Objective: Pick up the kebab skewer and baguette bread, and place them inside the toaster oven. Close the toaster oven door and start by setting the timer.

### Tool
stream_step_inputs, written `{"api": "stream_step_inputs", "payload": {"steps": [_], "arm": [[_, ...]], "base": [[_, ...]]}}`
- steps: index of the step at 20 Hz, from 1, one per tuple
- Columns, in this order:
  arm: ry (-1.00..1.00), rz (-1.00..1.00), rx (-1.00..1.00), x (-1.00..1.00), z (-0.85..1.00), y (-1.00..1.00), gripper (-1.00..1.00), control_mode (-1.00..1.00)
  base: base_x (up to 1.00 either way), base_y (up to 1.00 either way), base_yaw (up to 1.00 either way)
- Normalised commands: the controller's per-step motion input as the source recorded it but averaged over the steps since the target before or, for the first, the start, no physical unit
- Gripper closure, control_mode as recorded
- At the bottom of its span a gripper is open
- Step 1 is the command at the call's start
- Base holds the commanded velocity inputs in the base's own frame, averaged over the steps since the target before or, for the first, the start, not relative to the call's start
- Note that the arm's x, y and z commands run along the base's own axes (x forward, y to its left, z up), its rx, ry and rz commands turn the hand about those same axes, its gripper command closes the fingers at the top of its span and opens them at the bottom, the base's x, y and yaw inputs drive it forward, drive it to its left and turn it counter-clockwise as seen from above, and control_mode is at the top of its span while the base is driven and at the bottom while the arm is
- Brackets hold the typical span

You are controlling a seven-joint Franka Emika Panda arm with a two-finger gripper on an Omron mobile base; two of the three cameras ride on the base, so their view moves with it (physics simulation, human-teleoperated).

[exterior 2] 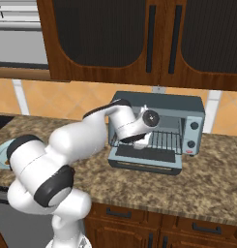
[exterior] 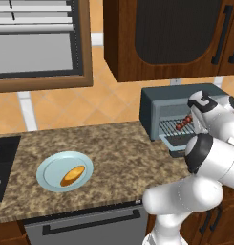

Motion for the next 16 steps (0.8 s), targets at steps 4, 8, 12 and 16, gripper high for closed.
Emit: {"api": "stream_step_inputs", "payload": {"steps": [4,8,12,16], "arm": [[0.00,-0.01,-0.01,0.01,-0.07,-0.02,1.00,-1.00],[0.00,0.00,0.00,0.01,-0.12,0.00,1.00,-1.00],[0.00,0.00,0.00,0.10,-0.05,0.00,1.00,-1.00],[0.00,0.00,0.00,0.04,-0.04,0.00,-1.00,-1.00]], "base": [[0.00,0.00,0.00],[0.00,0.00,0.00],[0.00,0.00,0.00],[0.00,0.00,0.00]]}}
